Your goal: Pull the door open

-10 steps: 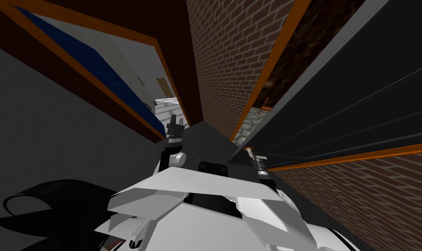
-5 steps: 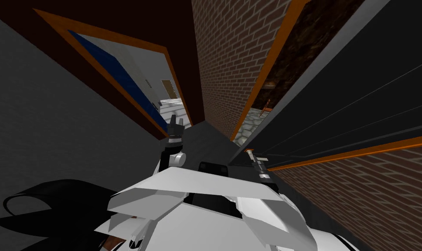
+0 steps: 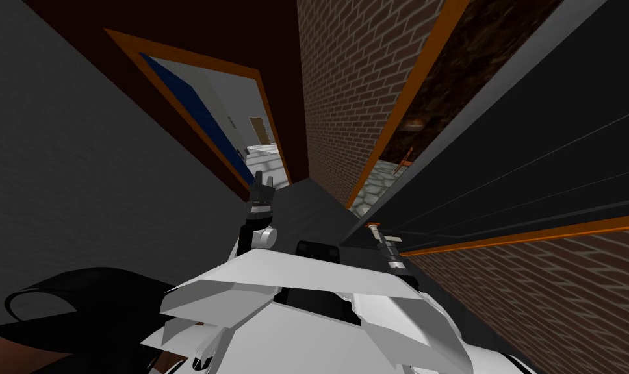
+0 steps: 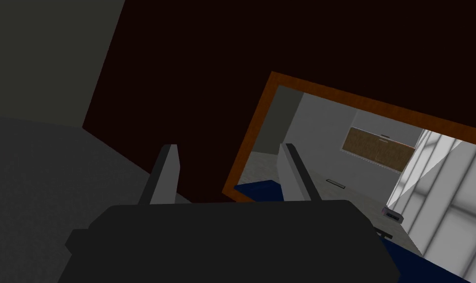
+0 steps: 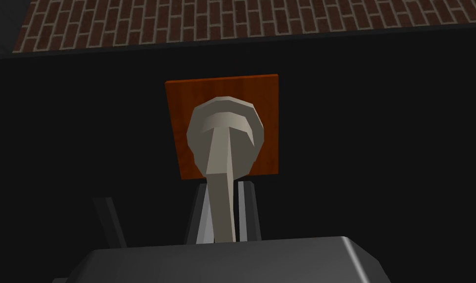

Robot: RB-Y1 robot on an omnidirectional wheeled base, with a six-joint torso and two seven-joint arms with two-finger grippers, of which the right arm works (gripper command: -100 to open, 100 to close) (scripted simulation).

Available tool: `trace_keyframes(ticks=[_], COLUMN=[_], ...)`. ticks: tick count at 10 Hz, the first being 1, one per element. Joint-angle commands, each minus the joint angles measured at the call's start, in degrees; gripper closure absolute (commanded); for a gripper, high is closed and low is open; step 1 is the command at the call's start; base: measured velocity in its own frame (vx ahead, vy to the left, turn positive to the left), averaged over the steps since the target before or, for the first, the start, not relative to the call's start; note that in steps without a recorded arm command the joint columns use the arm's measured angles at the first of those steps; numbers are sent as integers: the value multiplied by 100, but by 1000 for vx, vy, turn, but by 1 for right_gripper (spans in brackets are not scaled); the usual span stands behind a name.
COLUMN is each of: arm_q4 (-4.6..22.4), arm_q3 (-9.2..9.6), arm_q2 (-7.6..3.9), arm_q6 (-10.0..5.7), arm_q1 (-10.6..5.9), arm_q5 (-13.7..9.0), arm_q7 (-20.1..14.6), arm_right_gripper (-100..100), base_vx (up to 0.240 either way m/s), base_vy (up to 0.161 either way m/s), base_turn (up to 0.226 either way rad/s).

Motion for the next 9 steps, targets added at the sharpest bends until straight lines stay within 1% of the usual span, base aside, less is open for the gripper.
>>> trace_keyframes(ticks=[1,2,6,7,8,9], arm_q4=[16,33,112,131,131,157], arm_q3=[4,5,9,10,10,12], arm_q2=[-8,-15,-51,-60,-60,-72], arm_q6=[-47,-75,-210,-243,-243,-288], arm_q1=[18,30,90,104,104,124], arm_q5=[-3,-7,-25,-30,-30,-36], arm_q7=[-6,-10,-27,-31,-31,-36], arm_right_gripper=[100,100,100,100,100,100], base_vx=[-176,-177,-194,-193,-136,-145], base_vy=[-58,-74,-89,-67,-28,-42], base_turn=[145,117,183,159,69,133])
